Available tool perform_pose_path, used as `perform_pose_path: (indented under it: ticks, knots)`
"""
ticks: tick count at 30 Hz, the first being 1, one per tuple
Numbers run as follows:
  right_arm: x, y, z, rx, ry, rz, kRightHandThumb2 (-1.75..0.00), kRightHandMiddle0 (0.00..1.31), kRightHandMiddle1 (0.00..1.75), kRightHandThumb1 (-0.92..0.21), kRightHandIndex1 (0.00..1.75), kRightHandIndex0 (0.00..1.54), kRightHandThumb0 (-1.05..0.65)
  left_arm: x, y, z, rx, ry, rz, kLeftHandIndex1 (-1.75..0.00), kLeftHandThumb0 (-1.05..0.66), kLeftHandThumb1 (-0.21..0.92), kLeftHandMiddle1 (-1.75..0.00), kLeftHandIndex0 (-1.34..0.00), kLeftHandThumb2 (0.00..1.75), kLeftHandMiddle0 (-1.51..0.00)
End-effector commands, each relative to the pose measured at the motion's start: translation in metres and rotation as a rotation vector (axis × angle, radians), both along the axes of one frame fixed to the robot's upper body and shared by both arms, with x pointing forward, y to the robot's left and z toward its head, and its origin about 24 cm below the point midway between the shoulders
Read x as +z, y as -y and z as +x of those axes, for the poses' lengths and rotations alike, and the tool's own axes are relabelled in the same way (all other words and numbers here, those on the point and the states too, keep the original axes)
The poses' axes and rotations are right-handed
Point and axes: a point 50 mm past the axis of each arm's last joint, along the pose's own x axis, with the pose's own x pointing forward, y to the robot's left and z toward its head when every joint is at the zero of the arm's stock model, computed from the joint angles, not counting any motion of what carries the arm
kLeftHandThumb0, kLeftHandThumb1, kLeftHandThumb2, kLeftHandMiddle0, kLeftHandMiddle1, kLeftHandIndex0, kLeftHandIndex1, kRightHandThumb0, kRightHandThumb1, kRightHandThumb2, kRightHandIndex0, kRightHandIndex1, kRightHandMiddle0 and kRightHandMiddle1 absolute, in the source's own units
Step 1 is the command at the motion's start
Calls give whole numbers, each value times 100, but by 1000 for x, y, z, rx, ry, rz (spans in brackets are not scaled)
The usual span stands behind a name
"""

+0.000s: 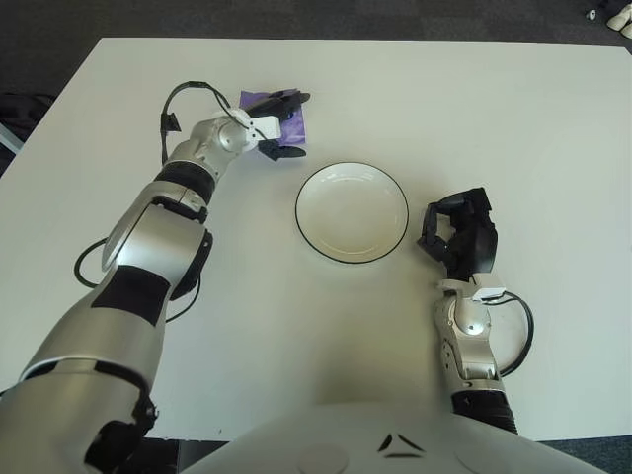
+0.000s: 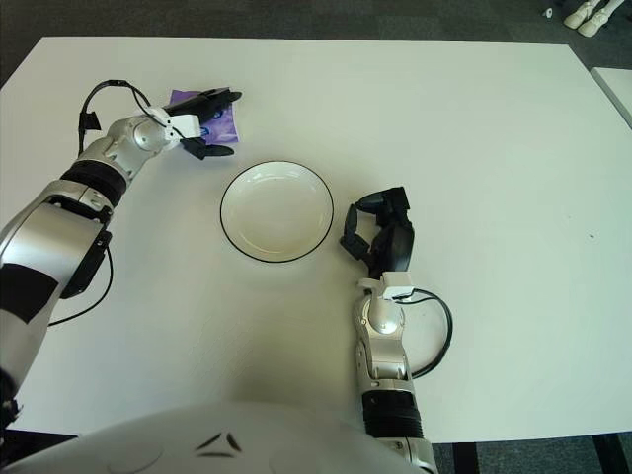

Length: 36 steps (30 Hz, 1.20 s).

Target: Put the tissue paper into the plate.

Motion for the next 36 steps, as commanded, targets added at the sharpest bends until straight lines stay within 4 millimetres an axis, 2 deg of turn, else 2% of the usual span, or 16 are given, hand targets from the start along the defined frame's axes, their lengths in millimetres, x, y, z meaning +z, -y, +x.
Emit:
perform_pose_path:
  ticks: [1,9,17,25,29,36]
  knots:
    - [-28,3,-12,-42,-142,34,-103,43,175,-55,155,70,-41,-56,-7,-20,-28,-223,57,-19,-85,59,-9,0,67,0]
    - [-27,2,-12,-30,-135,23,-105,44,175,-53,153,72,-42,-55,-8,-22,-39,-211,35,-22,-78,49,-13,0,77,0]
    - [-27,2,-11,-24,-143,21,-107,45,175,-52,153,72,-42,-53,-10,-25,-62,-167,14,-24,-75,46,-16,0,82,0]
    - [-27,1,-11,-22,-145,22,-108,46,175,-51,155,71,-42,-31,-14,-23,-95,-81,-8,-22,-78,46,-14,0,82,0]
    - [-27,0,-11,-19,-144,22,-107,45,175,-52,153,71,-42,-28,-14,-24,-95,-45,-6,-20,-79,47,-13,0,82,0]
    - [-27,-1,-11,-15,-145,27,-106,45,175,-53,152,71,-42,2,-21,-32,-130,163,-67,-20,-82,46,-16,0,80,0]
